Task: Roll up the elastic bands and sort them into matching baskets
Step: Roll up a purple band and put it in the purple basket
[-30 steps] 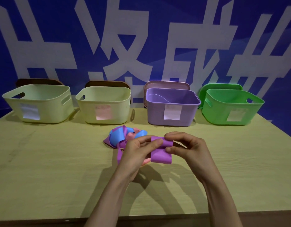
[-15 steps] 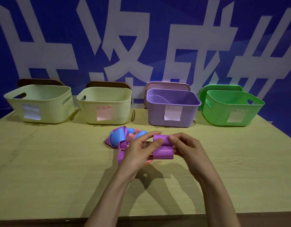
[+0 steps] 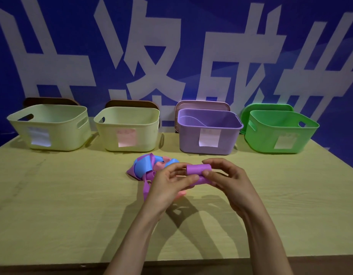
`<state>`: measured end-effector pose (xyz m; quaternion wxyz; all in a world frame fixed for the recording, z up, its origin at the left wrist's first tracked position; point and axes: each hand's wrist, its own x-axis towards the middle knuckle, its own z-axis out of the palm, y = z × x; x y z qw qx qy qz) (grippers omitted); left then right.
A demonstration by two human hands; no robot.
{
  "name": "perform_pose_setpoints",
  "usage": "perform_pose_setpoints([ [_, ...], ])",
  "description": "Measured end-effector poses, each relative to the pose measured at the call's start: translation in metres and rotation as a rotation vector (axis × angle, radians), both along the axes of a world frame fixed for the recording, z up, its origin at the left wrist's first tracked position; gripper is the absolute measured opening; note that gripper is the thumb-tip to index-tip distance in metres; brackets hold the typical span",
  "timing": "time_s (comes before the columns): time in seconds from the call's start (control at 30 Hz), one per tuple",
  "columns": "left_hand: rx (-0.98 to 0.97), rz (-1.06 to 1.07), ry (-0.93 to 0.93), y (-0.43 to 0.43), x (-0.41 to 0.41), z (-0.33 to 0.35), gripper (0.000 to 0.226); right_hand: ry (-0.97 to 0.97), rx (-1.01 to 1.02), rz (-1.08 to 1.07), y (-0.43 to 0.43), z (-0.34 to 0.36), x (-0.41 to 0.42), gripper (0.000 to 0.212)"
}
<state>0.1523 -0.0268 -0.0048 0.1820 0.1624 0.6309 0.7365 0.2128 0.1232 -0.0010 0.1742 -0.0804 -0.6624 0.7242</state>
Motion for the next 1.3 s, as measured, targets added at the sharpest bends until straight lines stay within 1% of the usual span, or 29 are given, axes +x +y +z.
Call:
perform_pose_setpoints([
  [0.1, 0.003, 0.031, -0.029, 0.001, 0.002, 0.001, 0.005, 0.018, 0.022, 0.007, 0.001, 0.002, 0.003, 0.029],
  [0.17, 0.01, 0.032, -0.041, 0.0, 0.002, 0.001, 0.003, 0.027, 0.028, 0.016, 0.001, 0.004, 0.005, 0.031],
  [0.23, 0.009, 0.009, -0.042, 0.0, 0.003, 0.002, 0.007, 0.046, 0.028, 0.024, -0.001, 0.006, 0.007, 0.034],
  [0.33, 0.0, -0.059, -0.047, -0.001, 0.005, 0.003, 0.019, 0.097, -0.044, 0.027, -0.006, 0.009, 0.009, 0.037],
  [0.43, -0.004, -0.099, -0.031, -0.002, 0.006, 0.004, 0.028, 0.083, -0.096, -0.062, -0.011, 0.007, 0.006, 0.044],
  [0.5, -0.01, -0.111, -0.005, -0.005, 0.004, 0.005, 0.031, 0.062, -0.132, -0.086, -0.014, 0.006, 0.004, 0.036],
  [0.57, -0.014, -0.103, 0.011, -0.006, 0.0, 0.004, 0.025, 0.076, -0.094, -0.065, -0.016, 0.006, 0.003, 0.026],
  [0.63, 0.005, -0.059, 0.044, -0.004, -0.005, 0.001, 0.021, 0.108, -0.045, -0.048, -0.017, 0.006, 0.001, 0.027],
  [0.7, 0.027, -0.001, 0.048, 0.0, -0.01, -0.002, 0.019, 0.113, -0.042, -0.046, -0.017, 0.005, -0.005, 0.03],
  [0.8, 0.013, 0.044, 0.015, 0.011, -0.019, -0.008, 0.015, 0.083, -0.036, -0.129, -0.014, 0.001, -0.021, 0.033],
  [0.87, -0.013, 0.087, 0.029, 0.019, -0.03, -0.012, 0.013, 0.056, -0.047, -0.186, -0.009, -0.003, -0.035, 0.031],
  [0.97, -0.046, 0.121, 0.039, 0.033, -0.057, -0.015, 0.012, 0.028, -0.06, -0.2, 0.003, -0.007, -0.061, 0.026],
  [1.03, -0.081, 0.134, 0.009, 0.042, -0.08, -0.014, 0.015, 0.013, -0.065, -0.185, 0.01, -0.007, -0.084, 0.025],
  [1.13, -0.085, 0.154, -0.043, 0.055, -0.112, -0.002, 0.02, -0.013, -0.045, -0.174, 0.021, 0.006, -0.119, 0.027],
  [1.23, -0.09, 0.133, -0.104, 0.068, -0.133, 0.025, 0.017, -0.073, -0.03, -0.177, 0.034, 0.033, -0.145, 0.028],
  [1.3, -0.086, 0.128, -0.147, 0.076, -0.146, 0.048, 0.014, -0.105, -0.048, -0.175, 0.043, 0.053, -0.158, 0.025],
])
